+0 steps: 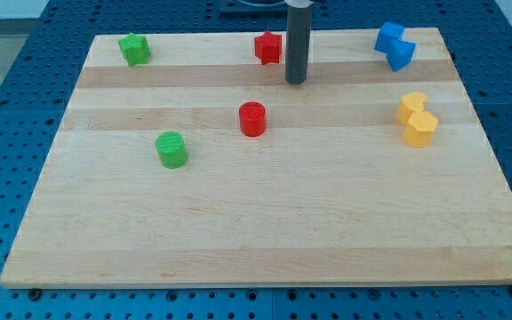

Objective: Push the red circle to the bottom of the green star

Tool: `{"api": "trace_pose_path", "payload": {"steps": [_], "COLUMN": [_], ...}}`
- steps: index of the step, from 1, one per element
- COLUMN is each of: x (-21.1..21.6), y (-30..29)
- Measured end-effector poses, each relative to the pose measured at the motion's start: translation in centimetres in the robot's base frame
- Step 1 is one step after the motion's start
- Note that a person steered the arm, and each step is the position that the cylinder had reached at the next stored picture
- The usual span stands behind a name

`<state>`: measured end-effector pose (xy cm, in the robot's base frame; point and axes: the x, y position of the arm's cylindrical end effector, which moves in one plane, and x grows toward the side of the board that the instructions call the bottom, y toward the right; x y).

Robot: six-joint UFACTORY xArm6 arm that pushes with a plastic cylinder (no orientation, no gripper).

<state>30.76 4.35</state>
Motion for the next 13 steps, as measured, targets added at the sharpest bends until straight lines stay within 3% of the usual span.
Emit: {"api": "trace_pose_path", "payload": {"steps": [4, 9, 13], "x": [8.9, 8.9, 7.0], "y": [-1.3, -17.0, -21.9]}}
